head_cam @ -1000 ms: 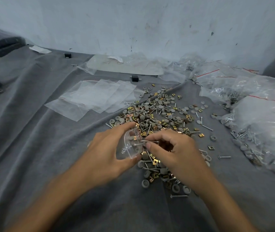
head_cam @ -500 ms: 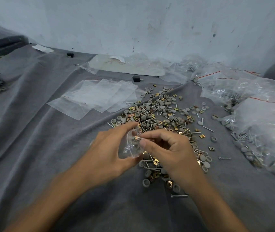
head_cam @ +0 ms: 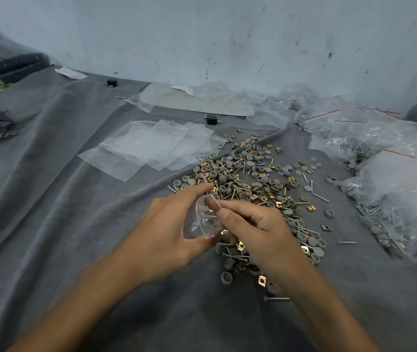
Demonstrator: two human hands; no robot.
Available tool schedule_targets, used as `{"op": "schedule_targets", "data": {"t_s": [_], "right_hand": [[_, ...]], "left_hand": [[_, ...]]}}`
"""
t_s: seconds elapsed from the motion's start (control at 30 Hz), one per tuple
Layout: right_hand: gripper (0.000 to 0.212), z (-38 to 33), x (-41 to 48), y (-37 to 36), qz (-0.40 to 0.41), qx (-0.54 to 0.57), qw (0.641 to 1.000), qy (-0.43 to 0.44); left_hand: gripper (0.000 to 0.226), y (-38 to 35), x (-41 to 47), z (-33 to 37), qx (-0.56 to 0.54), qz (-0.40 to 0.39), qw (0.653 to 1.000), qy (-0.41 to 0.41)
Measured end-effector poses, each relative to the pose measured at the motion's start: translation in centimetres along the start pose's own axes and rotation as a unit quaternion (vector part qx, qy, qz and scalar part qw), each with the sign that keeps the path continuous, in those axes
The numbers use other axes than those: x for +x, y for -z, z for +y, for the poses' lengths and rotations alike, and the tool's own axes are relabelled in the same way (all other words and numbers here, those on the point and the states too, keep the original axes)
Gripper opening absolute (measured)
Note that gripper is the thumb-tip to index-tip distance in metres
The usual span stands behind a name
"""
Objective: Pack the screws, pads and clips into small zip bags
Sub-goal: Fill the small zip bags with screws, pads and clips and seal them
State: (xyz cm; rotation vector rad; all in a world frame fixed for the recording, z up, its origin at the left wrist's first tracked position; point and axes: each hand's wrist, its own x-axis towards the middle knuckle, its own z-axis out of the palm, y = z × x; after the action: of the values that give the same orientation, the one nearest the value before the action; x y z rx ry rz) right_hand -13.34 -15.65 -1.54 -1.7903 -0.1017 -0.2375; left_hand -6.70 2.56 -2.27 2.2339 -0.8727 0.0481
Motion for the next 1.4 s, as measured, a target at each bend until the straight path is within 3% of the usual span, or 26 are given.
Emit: {"op": "schedule_targets", "data": {"t_s": [0.2, 0.4, 0.83, 1.13, 1.27, 1.33, 1.4], "right_hand": [[0.021, -0.2, -0.1, 0.7, 0.036, 0.002, 0.999, 0.000], [0.015, 0.5, -0.1, 0.7, 0.016, -0.066, 0.998, -0.019], [0.002, 0.2, -0.2, 0.6, 0.020, -0.017, 0.999, -0.022], [0.021, 0.4, 0.1, 2.0, -0.001, -0.003, 1.000, -0.016], [0.013, 1.0, 0.2, 3.6, 0.034, -0.165, 0.986, 0.001], [0.005, 1.5, 0.3, 3.9, 0.016, -0.304, 0.953, -0.005], [0.017, 1.9, 0.3, 3.8, -0.013, -0.429, 0.903, -0.013]], "left_hand": [[0.087, 0.0, 0.0, -0.2, 0.000, -0.006, 1.000, 0.003], [0.087, 0.0, -0.1, -0.1, 0.007, -0.008, 1.000, 0.003], [0.084, -0.3, -0.2, 0.4, 0.026, -0.010, 1.000, -0.006], [0.085, 0.1, -0.2, 0.2, 0.018, -0.002, 1.000, -0.005], [0.083, 0.2, -0.2, -0.3, 0.013, -0.004, 1.000, 0.001], [0.083, 0.3, -0.2, -0.4, 0.013, 0.000, 1.000, 0.001], [0.083, 0.2, -0.2, -0.4, 0.015, -0.001, 1.000, 0.004]]}}
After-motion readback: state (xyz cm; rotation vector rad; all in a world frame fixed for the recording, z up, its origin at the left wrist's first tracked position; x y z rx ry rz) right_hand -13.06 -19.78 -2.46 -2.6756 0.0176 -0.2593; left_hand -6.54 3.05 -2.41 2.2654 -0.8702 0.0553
